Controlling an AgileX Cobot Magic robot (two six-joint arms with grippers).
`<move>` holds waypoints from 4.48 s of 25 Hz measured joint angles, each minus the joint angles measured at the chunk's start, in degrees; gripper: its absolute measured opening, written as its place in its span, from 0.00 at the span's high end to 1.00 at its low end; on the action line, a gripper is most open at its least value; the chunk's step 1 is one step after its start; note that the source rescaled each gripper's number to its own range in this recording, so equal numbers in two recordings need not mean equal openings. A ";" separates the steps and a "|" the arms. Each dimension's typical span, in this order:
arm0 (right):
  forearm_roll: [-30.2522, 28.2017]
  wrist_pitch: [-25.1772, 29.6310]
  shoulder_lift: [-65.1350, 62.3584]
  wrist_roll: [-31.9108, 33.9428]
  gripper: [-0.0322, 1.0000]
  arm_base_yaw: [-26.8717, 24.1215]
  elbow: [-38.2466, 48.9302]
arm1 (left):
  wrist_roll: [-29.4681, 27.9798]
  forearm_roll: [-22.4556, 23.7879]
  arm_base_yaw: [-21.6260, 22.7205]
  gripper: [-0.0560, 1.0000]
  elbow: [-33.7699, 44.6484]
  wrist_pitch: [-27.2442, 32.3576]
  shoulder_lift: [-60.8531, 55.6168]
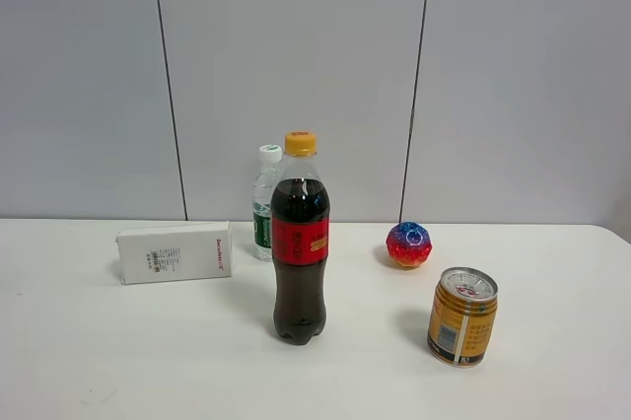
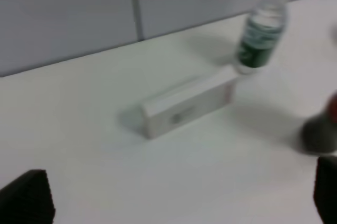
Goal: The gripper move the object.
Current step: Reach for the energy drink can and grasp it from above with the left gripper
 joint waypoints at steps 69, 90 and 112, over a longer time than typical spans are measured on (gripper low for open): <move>0.00 0.00 0.00 0.00 0.00 0.00 0.00 | -13.45 10.51 -50.52 0.00 0.00 -65.56 55.34; 0.00 0.00 0.00 0.00 0.00 0.00 0.00 | -13.89 9.73 -45.89 0.00 0.00 -71.89 60.84; 0.00 0.00 0.00 0.00 0.00 0.00 0.00 | -12.85 9.73 -43.11 0.00 0.00 -81.06 65.39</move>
